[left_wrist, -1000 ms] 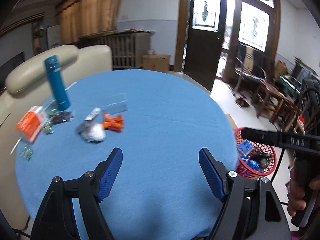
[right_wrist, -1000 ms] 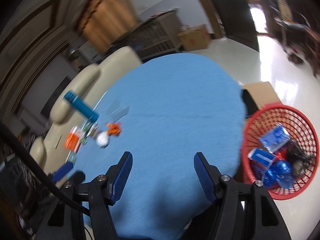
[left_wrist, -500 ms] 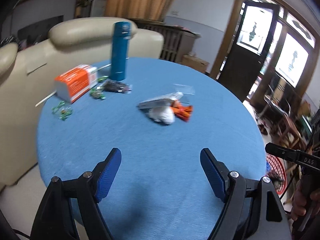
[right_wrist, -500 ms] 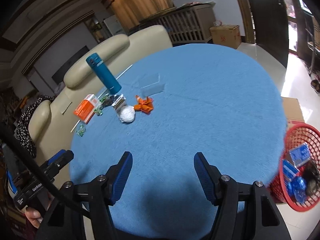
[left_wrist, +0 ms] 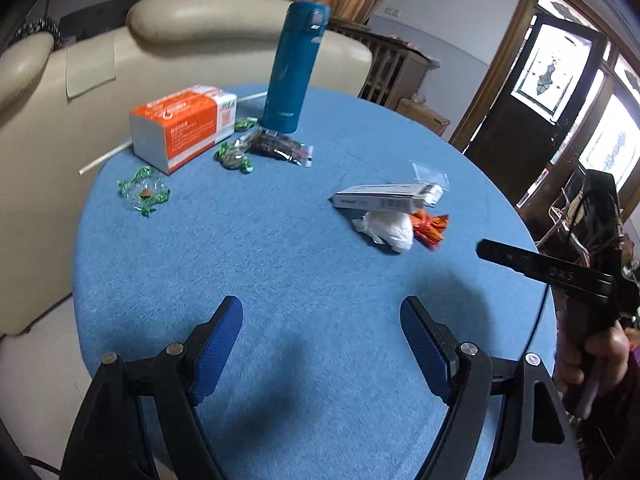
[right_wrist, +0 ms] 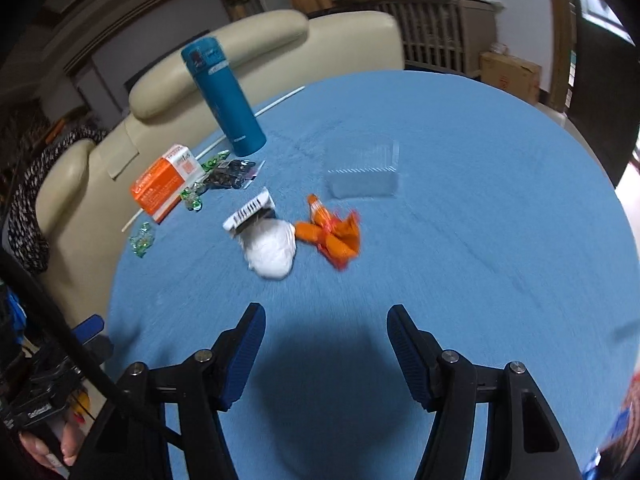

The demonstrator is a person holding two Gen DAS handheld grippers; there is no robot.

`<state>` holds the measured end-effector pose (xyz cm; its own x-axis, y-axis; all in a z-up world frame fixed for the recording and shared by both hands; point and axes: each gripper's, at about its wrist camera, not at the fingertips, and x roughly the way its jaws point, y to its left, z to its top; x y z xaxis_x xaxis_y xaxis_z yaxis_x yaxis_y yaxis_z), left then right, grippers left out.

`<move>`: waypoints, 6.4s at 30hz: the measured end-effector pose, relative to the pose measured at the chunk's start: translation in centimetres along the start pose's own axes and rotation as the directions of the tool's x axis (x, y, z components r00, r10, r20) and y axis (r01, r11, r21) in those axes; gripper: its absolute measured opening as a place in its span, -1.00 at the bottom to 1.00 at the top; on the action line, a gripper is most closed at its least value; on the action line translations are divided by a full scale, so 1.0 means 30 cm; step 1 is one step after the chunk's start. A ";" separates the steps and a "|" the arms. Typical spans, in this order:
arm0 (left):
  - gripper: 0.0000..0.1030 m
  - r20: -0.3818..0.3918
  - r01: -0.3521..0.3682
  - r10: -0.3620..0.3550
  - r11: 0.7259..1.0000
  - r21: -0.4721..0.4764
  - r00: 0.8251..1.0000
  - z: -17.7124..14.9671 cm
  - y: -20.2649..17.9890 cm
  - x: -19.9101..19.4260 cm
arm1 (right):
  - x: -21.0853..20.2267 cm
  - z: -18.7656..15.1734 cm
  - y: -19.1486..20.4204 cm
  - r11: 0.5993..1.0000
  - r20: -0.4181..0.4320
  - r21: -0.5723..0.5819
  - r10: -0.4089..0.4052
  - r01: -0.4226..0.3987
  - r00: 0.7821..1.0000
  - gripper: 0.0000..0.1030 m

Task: Collect trash
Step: 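Grasp the orange mesh bag with the right tool while the left tool grasps the white medicine box, then lift the orange bag and white box with both tools above the table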

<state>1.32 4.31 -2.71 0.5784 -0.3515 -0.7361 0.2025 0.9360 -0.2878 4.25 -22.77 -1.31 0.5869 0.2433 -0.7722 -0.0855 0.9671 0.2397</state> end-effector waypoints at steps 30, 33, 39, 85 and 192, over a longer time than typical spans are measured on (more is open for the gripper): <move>0.58 -0.337 0.068 -0.115 0.987 -0.147 0.935 0.419 -0.213 0.545 | 0.257 0.049 -0.041 0.998 -0.050 -0.059 0.028 -0.031 0.998 -0.25; 0.58 -0.342 0.073 -0.120 0.987 -0.146 0.932 0.405 -0.226 0.561 | 0.202 -0.003 -0.057 0.999 -0.043 -0.032 0.037 -0.038 0.998 -0.25; 0.10 -0.360 0.041 -0.070 0.995 -0.086 0.930 0.339 -0.195 0.526 | 0.109 -0.093 -0.049 0.998 -0.029 -0.013 0.060 -0.060 0.998 -0.25; -0.69 -0.192 0.096 -0.064 0.982 0.163 0.979 0.004 -0.440 0.025 | -0.326 -0.301 -0.140 0.989 0.185 0.089 0.102 -0.120 0.977 -0.25; -0.68 -0.258 0.160 -0.080 0.938 0.306 0.963 -0.120 -0.750 0.001 | -0.533 -0.437 -0.375 0.951 0.286 0.296 -0.001 -0.087 0.958 -0.25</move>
<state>-6.07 -16.82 1.55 0.3367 -0.4180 -0.8438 0.5249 0.8272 -0.2003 -14.72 -36.55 0.64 0.7931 0.2103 -0.5717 0.1060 0.8765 0.4695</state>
